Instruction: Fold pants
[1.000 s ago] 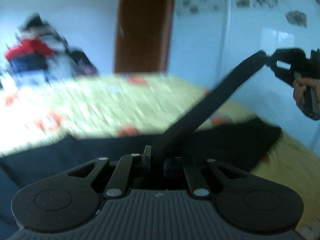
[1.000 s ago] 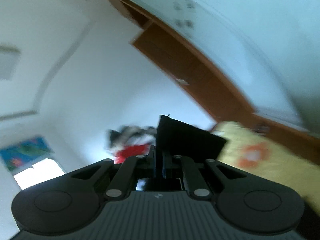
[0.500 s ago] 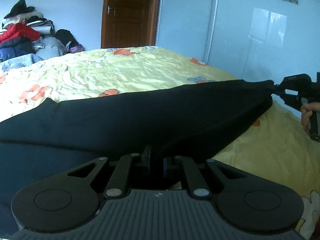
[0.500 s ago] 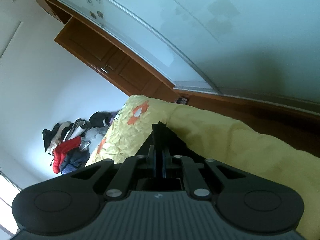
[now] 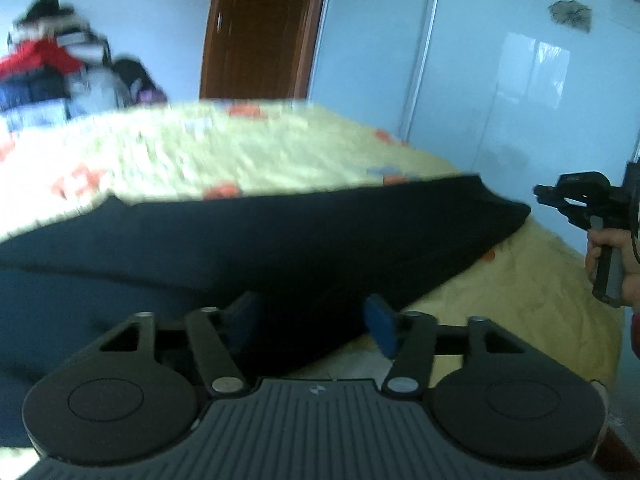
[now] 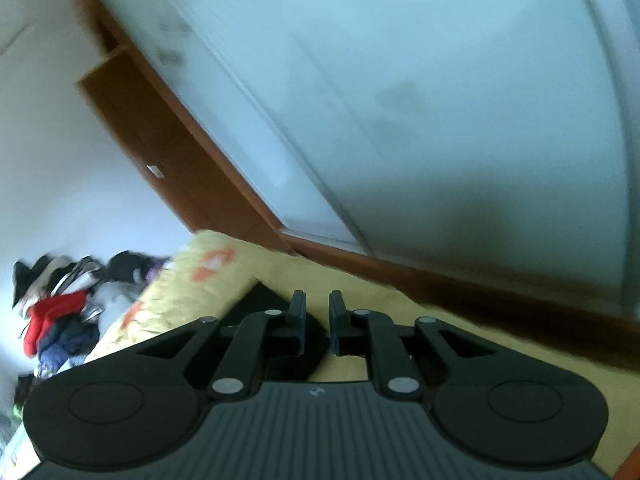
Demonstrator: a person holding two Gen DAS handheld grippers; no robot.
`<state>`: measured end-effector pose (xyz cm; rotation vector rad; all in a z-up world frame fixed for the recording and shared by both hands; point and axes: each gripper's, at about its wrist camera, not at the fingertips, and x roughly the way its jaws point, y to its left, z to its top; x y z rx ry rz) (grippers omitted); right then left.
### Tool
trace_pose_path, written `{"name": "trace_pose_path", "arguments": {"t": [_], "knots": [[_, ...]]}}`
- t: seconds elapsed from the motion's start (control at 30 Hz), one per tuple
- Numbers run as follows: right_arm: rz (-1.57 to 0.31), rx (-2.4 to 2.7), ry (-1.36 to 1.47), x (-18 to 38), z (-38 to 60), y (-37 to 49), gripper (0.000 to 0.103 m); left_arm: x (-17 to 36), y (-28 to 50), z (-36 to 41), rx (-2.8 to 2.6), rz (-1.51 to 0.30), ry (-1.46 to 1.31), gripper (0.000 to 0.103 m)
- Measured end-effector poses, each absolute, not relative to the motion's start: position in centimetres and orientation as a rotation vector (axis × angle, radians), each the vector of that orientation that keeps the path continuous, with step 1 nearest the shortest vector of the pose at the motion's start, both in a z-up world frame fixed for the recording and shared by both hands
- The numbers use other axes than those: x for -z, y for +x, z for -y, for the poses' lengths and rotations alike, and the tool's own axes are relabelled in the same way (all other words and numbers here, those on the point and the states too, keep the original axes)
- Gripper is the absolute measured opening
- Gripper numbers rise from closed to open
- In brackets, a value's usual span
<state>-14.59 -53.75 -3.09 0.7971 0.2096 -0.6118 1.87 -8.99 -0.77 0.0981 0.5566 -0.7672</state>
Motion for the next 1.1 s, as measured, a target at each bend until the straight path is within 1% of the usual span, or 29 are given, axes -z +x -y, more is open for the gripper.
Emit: {"name": "trace_pose_path", "arguments": {"t": [0.07,0.13,0.17,0.23,0.27,0.33,0.43,0.5,0.6,0.67,0.83,0.87,1.03,1.07,1.1], "knots": [[-0.254,0.498,0.726,2.2,52.7,-12.7,0.012,-0.2,1.6,8.6,0.717,-0.491,0.112,0.073],[-0.349,0.37,0.704,2.3,51.9,-10.3,0.012,-0.6,2.2,8.2,0.638,-0.453,0.107,0.087],[-0.384,0.331,0.717,2.7,51.7,-9.5,0.012,-0.6,2.9,8.0,0.583,-0.458,0.102,0.09],[-0.461,0.301,0.744,4.0,51.5,-8.1,0.012,0.0,4.4,7.4,0.519,-0.515,0.094,0.09],[-0.48,0.315,0.748,4.6,51.5,-7.9,0.011,0.7,5.3,7.2,0.502,-0.572,0.097,0.089],[-0.428,0.353,0.803,5.3,51.8,-9.0,0.012,1.7,5.8,6.7,0.472,-0.635,0.099,0.087],[-0.338,0.469,0.81,4.4,52.6,-11.8,0.012,2.1,5.3,5.8,0.439,-0.614,0.084,0.089],[-0.32,0.513,0.839,4.1,53.7,-13.0,0.013,2.1,5.2,5.5,0.423,-0.598,0.053,0.089],[-0.319,0.495,1.005,5.1,55.6,-14.7,0.013,2.4,5.5,5.5,0.399,-0.595,0.012,0.09],[-0.32,0.486,1.099,6.1,56.2,-15.3,0.013,2.9,5.2,5.8,0.386,-0.579,0.032,0.092],[-0.336,0.484,1.106,7.1,56.0,-15.0,0.013,3.5,5.1,6.6,0.382,-0.59,0.098,0.103],[-0.335,0.487,1.106,7.1,55.8,-15.0,0.013,3.6,5.2,6.8,0.38,-0.6,0.105,0.103],[-0.315,0.476,1.138,6.9,55.9,-15.6,0.021,3.8,5.3,7.0,0.367,-0.611,0.131,0.103],[-0.312,0.474,1.14,7.0,55.9,-15.3,0.024,3.8,5.3,6.9,0.369,-0.612,0.127,0.103],[-0.312,0.472,1.134,6.8,55.8,-15.0,0.03,3.9,5.3,6.8,0.37,-0.613,0.122,0.103]]}}
